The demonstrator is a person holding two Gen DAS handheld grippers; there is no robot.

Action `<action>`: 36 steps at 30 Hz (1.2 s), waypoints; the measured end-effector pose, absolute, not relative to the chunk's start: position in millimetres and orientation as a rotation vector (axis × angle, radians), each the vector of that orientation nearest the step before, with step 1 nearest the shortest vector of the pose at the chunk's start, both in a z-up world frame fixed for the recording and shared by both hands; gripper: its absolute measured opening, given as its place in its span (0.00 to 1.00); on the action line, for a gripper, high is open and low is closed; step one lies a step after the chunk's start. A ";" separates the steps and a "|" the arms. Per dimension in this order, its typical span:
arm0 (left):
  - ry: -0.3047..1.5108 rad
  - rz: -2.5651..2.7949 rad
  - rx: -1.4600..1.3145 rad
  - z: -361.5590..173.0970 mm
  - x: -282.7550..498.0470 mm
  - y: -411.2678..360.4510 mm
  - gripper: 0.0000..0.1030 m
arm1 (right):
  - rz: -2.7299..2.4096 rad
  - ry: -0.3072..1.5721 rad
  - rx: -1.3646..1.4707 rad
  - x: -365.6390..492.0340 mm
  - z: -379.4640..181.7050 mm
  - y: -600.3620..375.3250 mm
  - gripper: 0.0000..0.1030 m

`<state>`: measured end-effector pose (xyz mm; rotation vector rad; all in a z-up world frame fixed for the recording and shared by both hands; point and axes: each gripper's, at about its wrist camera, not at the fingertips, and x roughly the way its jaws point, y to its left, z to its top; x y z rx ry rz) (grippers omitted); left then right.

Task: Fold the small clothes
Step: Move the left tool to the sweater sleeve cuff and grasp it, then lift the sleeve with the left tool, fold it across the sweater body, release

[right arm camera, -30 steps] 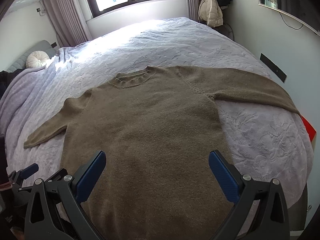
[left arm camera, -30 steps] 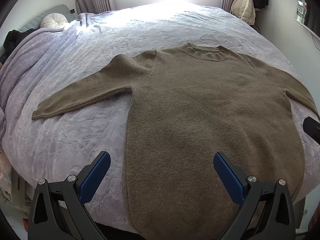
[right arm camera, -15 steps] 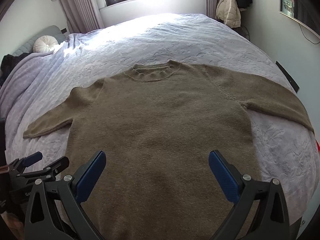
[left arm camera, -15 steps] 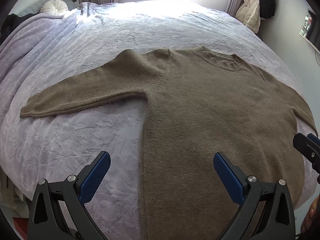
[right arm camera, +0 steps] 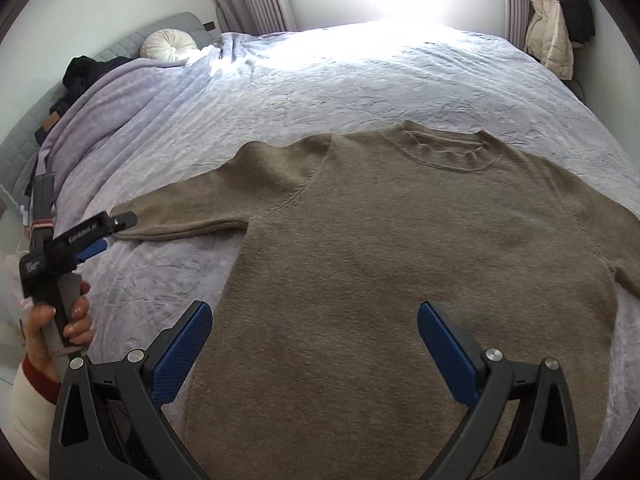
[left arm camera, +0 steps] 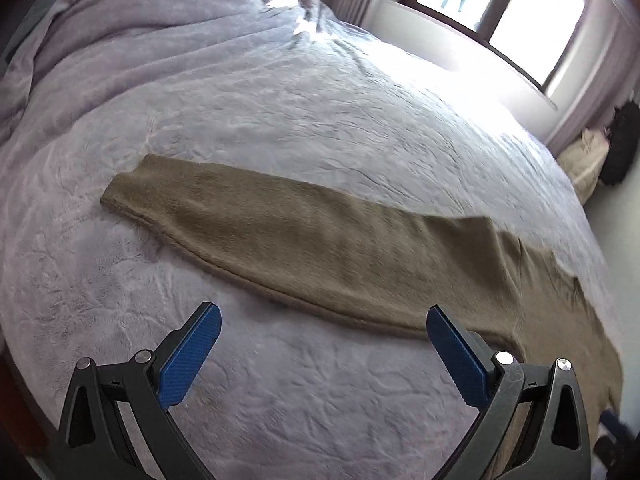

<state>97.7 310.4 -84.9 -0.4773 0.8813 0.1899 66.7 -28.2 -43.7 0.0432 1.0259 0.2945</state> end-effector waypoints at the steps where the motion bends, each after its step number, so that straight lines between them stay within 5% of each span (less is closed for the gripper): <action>1: 0.880 0.185 -0.527 -91.3 98.9 321.5 1.00 | 0.307 1.037 0.048 67.9 -47.2 -24.3 0.99; 7: 0.882 0.165 -0.747 -132.5 115.8 362.8 1.00 | 0.314 1.079 0.036 70.9 -61.3 -13.0 0.99; 15: 0.799 0.129 -0.755 -125.0 149.0 372.1 0.99 | 0.309 1.095 0.001 74.6 -65.3 -2.6 0.99; 18: 0.823 0.143 -0.726 -127.0 153.6 369.0 0.68 | 0.311 1.104 0.007 76.0 -69.0 -0.7 0.99; 20: 0.879 0.153 -0.709 -136.6 160.1 369.0 0.20 | 0.319 1.114 0.018 76.2 -71.5 -0.1 0.99; 21: 0.896 0.157 -0.708 -140.4 161.0 369.3 0.11 | 0.325 1.117 0.024 75.8 -72.2 -0.1 0.99; 28: 0.747 0.081 -0.663 -96.4 145.6 350.5 0.10 | 0.342 1.088 0.029 68.8 -67.1 -6.8 0.99; 36: 0.659 -0.109 -0.425 -10.1 154.9 238.8 0.10 | 0.314 1.051 0.125 59.3 -57.7 -46.2 0.99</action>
